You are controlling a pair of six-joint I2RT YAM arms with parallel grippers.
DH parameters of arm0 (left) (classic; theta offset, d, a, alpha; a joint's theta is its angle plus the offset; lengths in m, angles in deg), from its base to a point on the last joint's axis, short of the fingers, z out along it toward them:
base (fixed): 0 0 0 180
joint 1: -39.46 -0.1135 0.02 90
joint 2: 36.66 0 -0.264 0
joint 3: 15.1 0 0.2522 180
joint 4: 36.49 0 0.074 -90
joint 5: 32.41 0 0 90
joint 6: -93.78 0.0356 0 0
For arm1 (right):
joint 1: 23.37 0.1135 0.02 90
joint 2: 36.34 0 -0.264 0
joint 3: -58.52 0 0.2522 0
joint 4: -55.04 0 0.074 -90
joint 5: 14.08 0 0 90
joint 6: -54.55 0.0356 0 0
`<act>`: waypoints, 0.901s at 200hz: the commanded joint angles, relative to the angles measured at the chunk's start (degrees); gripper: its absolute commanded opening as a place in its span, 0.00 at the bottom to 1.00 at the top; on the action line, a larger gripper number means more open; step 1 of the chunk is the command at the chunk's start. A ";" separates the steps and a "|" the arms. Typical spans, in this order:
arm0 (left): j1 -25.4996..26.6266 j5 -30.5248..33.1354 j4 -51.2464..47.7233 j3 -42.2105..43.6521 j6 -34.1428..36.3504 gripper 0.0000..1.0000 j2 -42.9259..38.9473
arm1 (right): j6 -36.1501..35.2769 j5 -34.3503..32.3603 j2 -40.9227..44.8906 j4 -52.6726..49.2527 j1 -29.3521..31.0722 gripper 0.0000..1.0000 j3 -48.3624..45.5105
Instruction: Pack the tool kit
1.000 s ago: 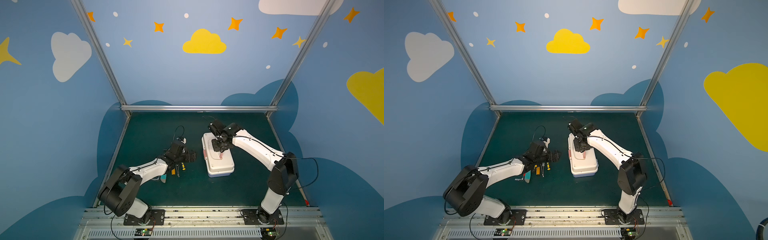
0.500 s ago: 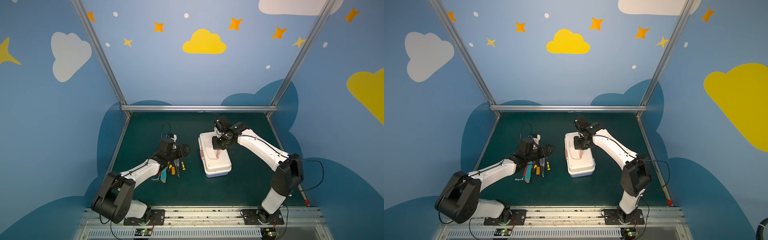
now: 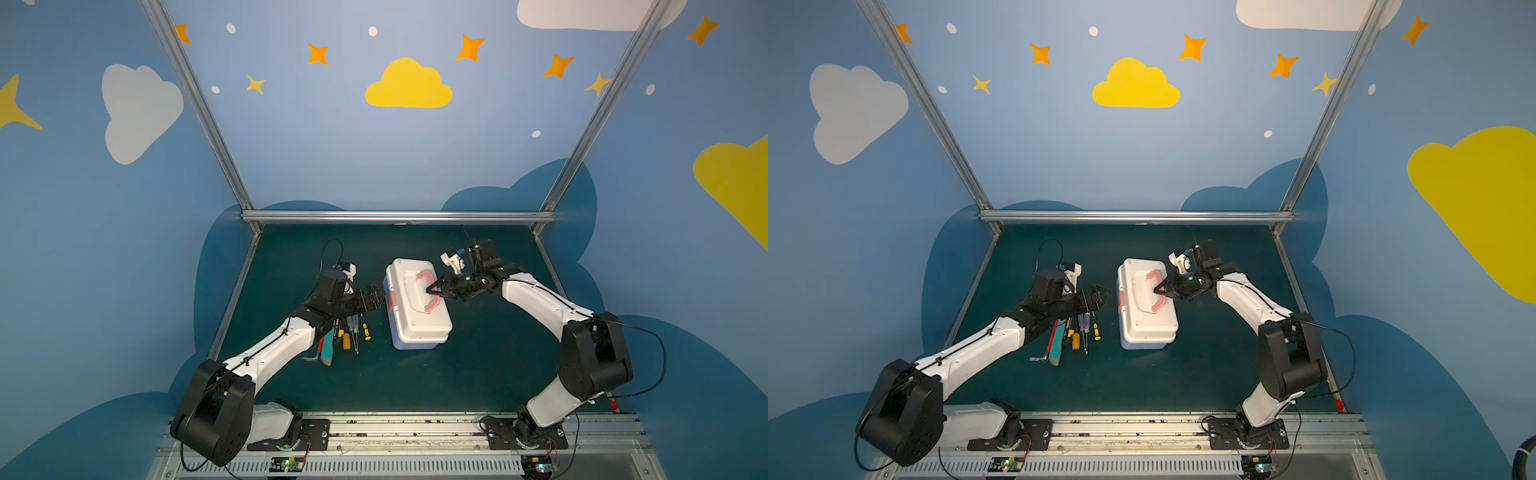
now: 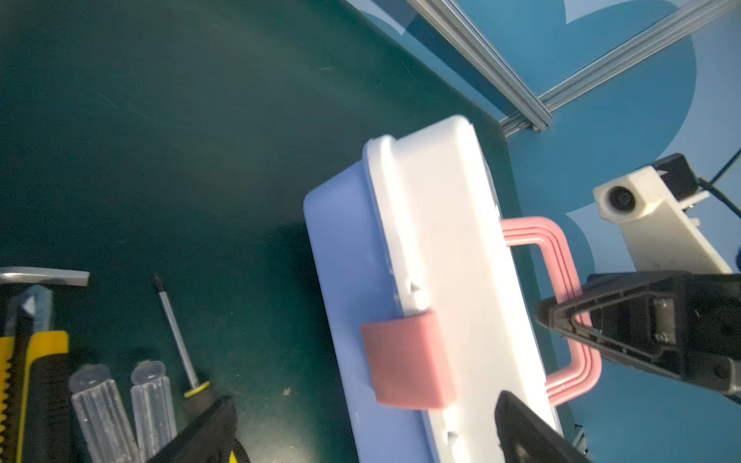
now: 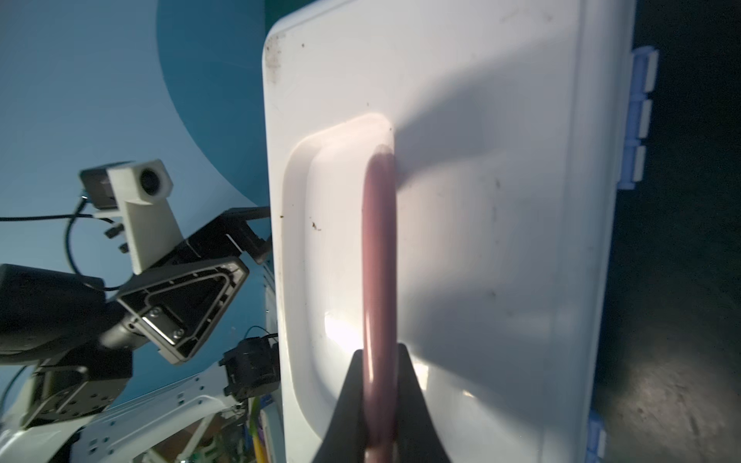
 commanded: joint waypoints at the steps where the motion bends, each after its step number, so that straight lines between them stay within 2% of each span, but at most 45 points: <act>1: 2.75 -0.08 -4.15 -4.81 1.20 1.00 1.21 | -0.01 5.06 2.90 -0.25 -4.15 0.00 -3.20; 16: 4.82 -0.41 -5.51 -8.27 1.06 0.99 3.36 | -2.99 3.34 4.03 -4.43 -7.34 0.00 -4.56; 29: 5.95 -0.50 -5.88 -10.97 -0.57 1.00 5.49 | -6.47 -1.39 4.88 -9.27 -8.78 0.00 -4.74; 42: 6.69 0.75 -7.66 -14.12 -4.86 0.99 7.66 | -9.60 -8.12 5.69 -14.90 -9.45 0.00 -4.41; 60: 7.55 -1.38 -8.97 -18.44 -9.97 1.00 10.81 | -11.86 -12.84 7.03 -18.75 -9.36 0.00 -4.45; 79: 8.84 -3.32 -10.67 -23.63 -11.99 1.00 14.24 | -12.23 -13.80 9.37 -18.46 -9.06 0.00 -5.27; 122: 12.49 -2.66 -19.44 -35.09 -7.53 1.00 20.40 | -12.82 -15.44 11.94 -18.54 -7.81 0.00 -4.21; 180: 14.91 -4.41 -19.07 -36.36 -8.83 0.99 24.26 | -11.32 -15.96 10.75 -14.92 -6.68 0.00 -4.35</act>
